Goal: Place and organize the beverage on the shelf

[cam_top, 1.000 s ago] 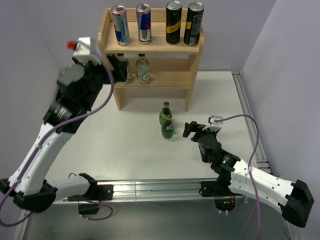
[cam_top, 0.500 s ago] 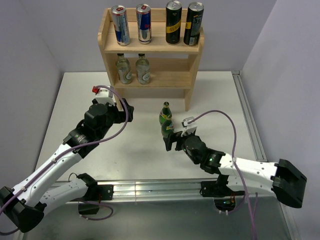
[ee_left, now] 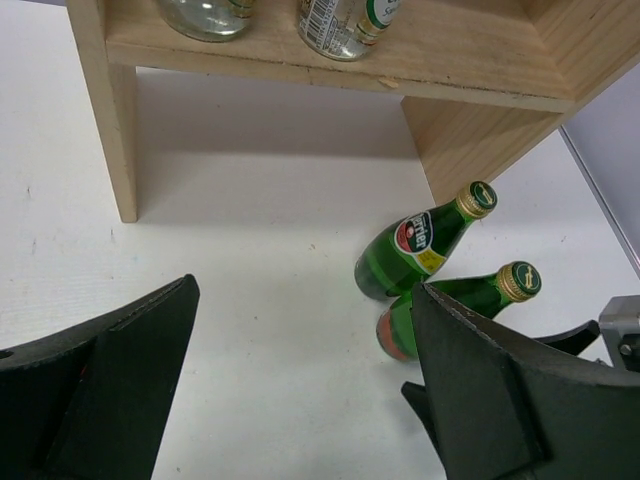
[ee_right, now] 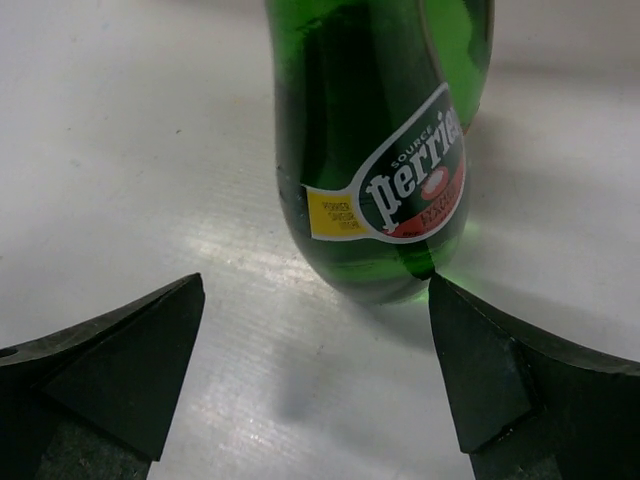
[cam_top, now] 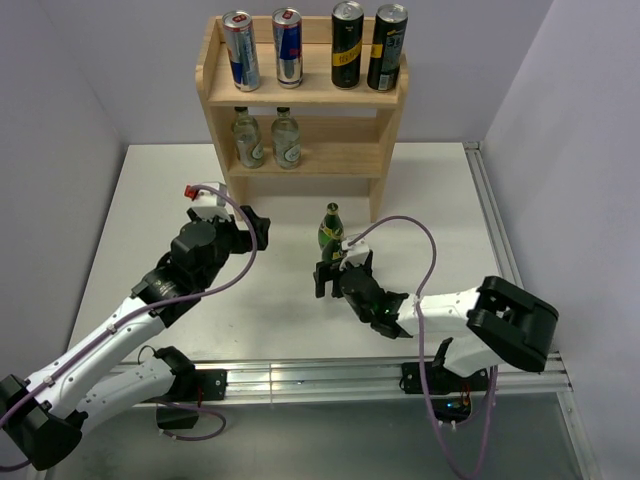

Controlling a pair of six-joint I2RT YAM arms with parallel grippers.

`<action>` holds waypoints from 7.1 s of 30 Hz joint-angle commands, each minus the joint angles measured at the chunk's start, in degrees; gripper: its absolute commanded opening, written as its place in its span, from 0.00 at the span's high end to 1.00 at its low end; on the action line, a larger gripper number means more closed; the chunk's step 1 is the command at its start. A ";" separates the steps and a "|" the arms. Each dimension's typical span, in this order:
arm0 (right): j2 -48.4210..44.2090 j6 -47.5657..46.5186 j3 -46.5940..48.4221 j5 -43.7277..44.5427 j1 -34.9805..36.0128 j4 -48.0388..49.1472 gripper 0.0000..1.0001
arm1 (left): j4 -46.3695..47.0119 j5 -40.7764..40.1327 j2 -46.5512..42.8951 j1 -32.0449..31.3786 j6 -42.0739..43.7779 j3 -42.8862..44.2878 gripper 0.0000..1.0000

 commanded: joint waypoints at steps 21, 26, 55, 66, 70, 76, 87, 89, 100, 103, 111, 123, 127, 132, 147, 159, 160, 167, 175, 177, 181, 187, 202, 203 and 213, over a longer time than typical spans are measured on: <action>19.69 -1.27 7.67 10.43 -4.06 22.00 0.01 | 5.38 -1.75 -1.28 -0.90 0.20 -2.37 0.07; 21.54 -0.49 7.85 10.87 -4.67 22.70 0.10 | 5.29 -2.01 -0.76 -1.34 0.29 -2.28 0.07; -5.68 -1.53 11.61 20.63 4.12 -1.11 1.00 | 4.85 -4.30 -0.84 -2.04 -0.23 -2.90 0.06; -8.43 -17.97 27.26 17.57 2.98 -4.35 1.00 | 3.89 -6.05 -1.72 -2.04 -1.82 -2.46 0.01; -4.84 -19.37 34.99 13.17 -1.67 -7.88 1.00 | 3.19 -6.76 -2.43 -2.04 -2.08 -2.45 0.01; 0.36 -20.87 45.10 8.50 -8.27 -11.04 1.00 | 2.83 -7.46 -3.66 -2.04 -1.82 -2.98 0.01; 9.05 -21.93 55.13 4.81 -13.63 -12.72 1.00 | 3.97 -7.46 -3.66 -2.04 -1.29 -4.39 0.01; 9.85 -22.10 56.62 4.46 -14.07 -12.72 1.00 | 3.98 -7.72 -3.74 -2.04 -1.20 -4.65 0.01; 14.95 -21.49 60.58 3.76 -15.74 -11.84 1.00 | 3.98 -7.81 -4.45 -2.04 -1.11 -5.36 0.01; 15.74 -21.05 60.41 3.84 -16.18 -11.14 1.00 | 4.06 -7.64 -4.36 -2.04 -1.03 -5.36 0.01; 17.32 -20.52 60.05 4.02 -17.41 -8.94 1.00 | 4.50 -7.29 -3.66 -2.04 -1.11 -5.71 0.01; 19.17 -19.91 60.93 4.28 -19.00 -6.92 1.00 | 5.29 -6.93 -1.73 -2.04 -0.85 -5.88 0.01; 20.13 -19.82 61.46 4.46 -19.17 -6.13 1.00 | 5.64 -6.93 -1.37 -2.04 -0.85 -5.97 0.01; 21.89 -19.82 62.86 4.72 -19.26 -5.95 1.00 | 5.64 -6.93 -1.11 -2.04 -0.68 -6.06 0.01; 22.60 -19.82 62.16 6.56 -19.35 -4.54 0.43 | 5.91 -6.76 -0.67 -2.04 -0.32 -5.88 0.01; 22.86 -19.47 61.64 7.01 -19.35 -4.37 0.05 | 5.64 -6.67 -1.02 -2.04 -0.41 -5.97 0.01; 22.77 -19.47 61.64 7.01 -19.35 -4.19 0.05 | 5.64 -6.76 -1.02 -2.04 -0.50 -5.88 0.01; 22.25 -19.12 60.58 7.09 -19.26 -4.19 0.05 | 5.73 -6.76 -1.11 -2.04 -0.68 -6.06 0.01; 19.53 -18.50 57.60 7.09 -19.00 -4.10 0.00 | 5.82 -6.49 -1.20 -2.04 -0.94 -6.06 0.01; 18.73 -17.98 56.10 6.75 -18.91 -3.93 0.00 | 5.82 -6.49 -1.20 -2.04 -0.94 -6.06 0.01; 16.19 -17.01 53.47 6.39 -18.56 -3.84 0.00 | 5.73 -6.58 -1.19 -2.04 -0.94 -5.97 0.01; 12.67 -16.39 49.34 6.74 -17.51 -3.22 0.00 | 5.47 -6.58 -1.28 -2.04 -1.03 -5.62 0.01; -3.94 -10.08 31.26 12.80 -7.76 -5.94 0.00 | 5.56 -6.49 -1.72 -2.04 -1.29 -5.62 0.01; -4.82 -9.11 30.01 12.89 -6.79 -6.47 0.00 | 5.64 -6.58 -1.72 -2.04 -1.29 -5.71 0.01; -6.33 6.28 13.83 10.53 -0.72 -8.50 0.00 | 6.08 -6.58 -0.41 -2.04 -0.68 -5.80 0.01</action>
